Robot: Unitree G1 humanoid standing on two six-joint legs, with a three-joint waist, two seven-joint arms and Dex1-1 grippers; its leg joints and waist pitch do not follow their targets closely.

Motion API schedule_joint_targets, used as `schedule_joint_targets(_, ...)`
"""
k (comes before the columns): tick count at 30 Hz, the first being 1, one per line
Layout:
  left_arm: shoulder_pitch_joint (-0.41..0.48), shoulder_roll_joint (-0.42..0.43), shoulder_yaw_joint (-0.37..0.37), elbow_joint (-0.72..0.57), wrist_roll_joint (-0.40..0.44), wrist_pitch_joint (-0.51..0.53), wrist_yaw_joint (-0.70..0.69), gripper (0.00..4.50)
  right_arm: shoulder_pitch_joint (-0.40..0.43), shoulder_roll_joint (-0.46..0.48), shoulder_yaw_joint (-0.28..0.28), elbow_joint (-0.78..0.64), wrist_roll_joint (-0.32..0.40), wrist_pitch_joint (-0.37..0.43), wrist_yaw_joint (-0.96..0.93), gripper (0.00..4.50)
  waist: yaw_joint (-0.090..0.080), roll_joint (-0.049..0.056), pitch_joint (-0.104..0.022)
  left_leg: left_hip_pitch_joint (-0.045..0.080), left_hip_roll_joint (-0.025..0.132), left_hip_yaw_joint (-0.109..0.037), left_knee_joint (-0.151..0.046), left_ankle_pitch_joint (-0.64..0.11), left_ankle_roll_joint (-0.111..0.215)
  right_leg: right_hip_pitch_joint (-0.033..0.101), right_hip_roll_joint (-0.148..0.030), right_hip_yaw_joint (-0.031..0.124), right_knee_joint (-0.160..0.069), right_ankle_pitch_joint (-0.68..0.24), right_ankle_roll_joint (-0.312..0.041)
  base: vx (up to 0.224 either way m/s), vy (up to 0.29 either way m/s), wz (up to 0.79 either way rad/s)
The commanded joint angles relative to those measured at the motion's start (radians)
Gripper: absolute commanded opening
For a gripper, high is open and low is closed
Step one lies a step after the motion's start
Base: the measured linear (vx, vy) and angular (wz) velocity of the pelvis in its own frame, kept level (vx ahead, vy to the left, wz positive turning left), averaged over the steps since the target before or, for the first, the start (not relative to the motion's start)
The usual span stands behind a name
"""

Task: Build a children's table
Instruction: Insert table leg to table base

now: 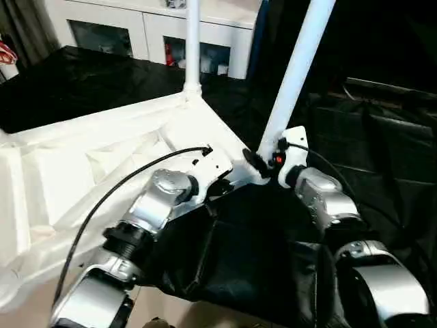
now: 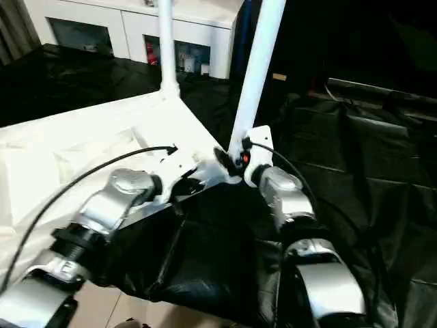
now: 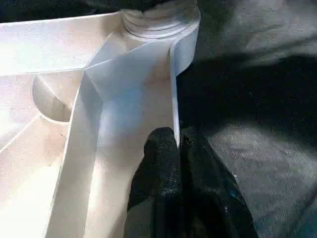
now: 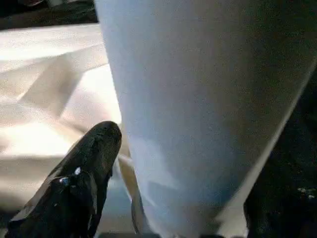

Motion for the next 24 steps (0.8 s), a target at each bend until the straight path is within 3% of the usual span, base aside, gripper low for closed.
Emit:
schedule_joint_targets(1, -0.009, 0.008, -0.025, -0.059, -0.032, -0.075, -0.075, 0.00, 0.031, -0.010, 0.065, -0.036, -0.022, 0.014, 0.119, 3.67, 0.008, 0.011, -0.070, 0.003, 0.032, -0.006, -0.056, -0.156, 0.051, 0.064, -0.085, 0.051, -0.063, -0.074, -0.239, 0.000, 0.000, 0.00)
schedule_joint_targets(6, 0.006, 0.073, -0.043, -0.066, -0.075, -0.155, -0.244, 0.00, 0.095, -0.097, 0.137, -0.133, -0.042, 0.008, 0.328, 3.67, 0.014, 0.012, -0.069, 0.005, 0.033, -0.006, -0.056, -0.167, 0.052, 0.063, -0.085, 0.051, -0.063, -0.090, -0.235, 0.000, 0.000, 0.00)
schedule_joint_targets(14, -0.002, 0.132, -0.048, -0.021, -0.096, -0.241, -0.371, 0.00, 0.175, -0.198, 0.206, -0.283, -0.026, 0.041, 0.540, 3.67, 0.037, 0.017, -0.069, 0.008, 0.037, -0.005, -0.054, -0.164, 0.051, 0.061, -0.081, 0.050, -0.060, -0.075, -0.232, 0.000, 0.000, 0.00)
schedule_joint_targets(19, -0.015, 0.153, -0.045, 0.021, -0.102, -0.289, -0.428, 0.00, 0.212, -0.225, 0.223, -0.347, -0.025, 0.055, 0.601, 3.67, 0.050, 0.017, -0.070, 0.009, 0.037, -0.005, -0.055, -0.182, 0.042, 0.059, -0.083, 0.050, -0.063, -0.109, -0.221, 0.000, 0.000, 0.00)
schedule_joint_targets(24, -0.020, 0.162, -0.043, 0.048, -0.098, -0.315, -0.454, 0.00, 0.239, -0.231, 0.232, -0.392, -0.017, 0.081, 0.617, 3.22, 0.053, 0.019, -0.068, 0.012, 0.038, -0.007, -0.058, -0.212, 0.026, 0.057, -0.084, 0.050, -0.067, -0.147, -0.216, 0.000, 0.000, 0.00)
